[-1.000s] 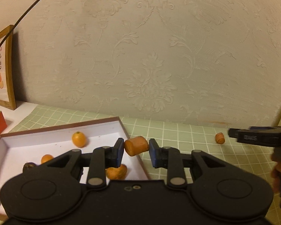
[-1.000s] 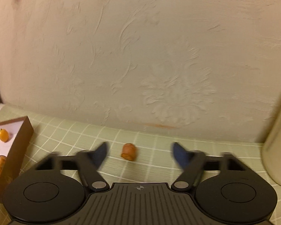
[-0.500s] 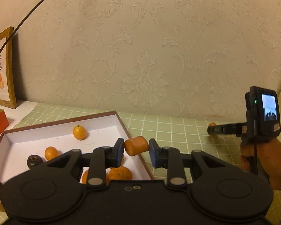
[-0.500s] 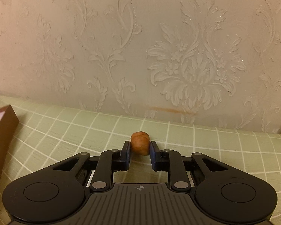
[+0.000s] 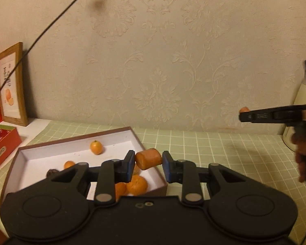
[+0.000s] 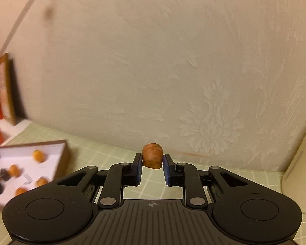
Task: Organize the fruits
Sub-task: 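Carry both orange pieces over the white box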
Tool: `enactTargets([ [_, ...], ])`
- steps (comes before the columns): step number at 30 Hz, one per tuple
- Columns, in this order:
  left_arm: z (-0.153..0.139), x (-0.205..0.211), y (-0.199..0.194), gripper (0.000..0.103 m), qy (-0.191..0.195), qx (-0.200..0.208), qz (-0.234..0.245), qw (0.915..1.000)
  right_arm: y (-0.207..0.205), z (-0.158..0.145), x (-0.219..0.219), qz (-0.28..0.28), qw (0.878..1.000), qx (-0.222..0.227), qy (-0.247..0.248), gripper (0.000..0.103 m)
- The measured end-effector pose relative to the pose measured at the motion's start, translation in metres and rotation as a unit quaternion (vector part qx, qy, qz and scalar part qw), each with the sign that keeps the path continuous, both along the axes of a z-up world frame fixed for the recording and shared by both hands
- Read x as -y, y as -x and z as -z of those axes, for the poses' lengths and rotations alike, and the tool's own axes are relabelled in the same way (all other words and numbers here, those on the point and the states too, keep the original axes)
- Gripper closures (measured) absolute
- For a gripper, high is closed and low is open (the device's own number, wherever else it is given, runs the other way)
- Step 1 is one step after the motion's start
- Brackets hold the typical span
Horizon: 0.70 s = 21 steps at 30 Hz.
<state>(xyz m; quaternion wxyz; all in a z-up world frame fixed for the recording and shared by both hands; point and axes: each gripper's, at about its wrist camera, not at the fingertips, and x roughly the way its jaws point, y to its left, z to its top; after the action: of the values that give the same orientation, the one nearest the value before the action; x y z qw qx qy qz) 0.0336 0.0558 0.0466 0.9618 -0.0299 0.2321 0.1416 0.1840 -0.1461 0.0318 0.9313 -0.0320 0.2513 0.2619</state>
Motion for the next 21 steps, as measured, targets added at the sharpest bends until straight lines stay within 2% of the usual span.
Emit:
enactTargets([
  [6,-0.005,-0.002,0.032,0.084,0.002,0.002,-0.015,0.9999,0.070,-0.006,-0.003,-0.047,0.999,0.001,0.005,0.081],
  [12,-0.004,-0.006,0.061,0.085,0.008,-0.001,-0.028,0.9996,0.122,-0.014,-0.017,-0.091,0.996,-0.007,-0.005,0.081],
  [21,-0.008,-0.036,0.094,0.085,0.013,0.004,-0.071,0.9974,0.166,-0.025,-0.062,-0.158,0.987,0.008,0.007,0.081],
])
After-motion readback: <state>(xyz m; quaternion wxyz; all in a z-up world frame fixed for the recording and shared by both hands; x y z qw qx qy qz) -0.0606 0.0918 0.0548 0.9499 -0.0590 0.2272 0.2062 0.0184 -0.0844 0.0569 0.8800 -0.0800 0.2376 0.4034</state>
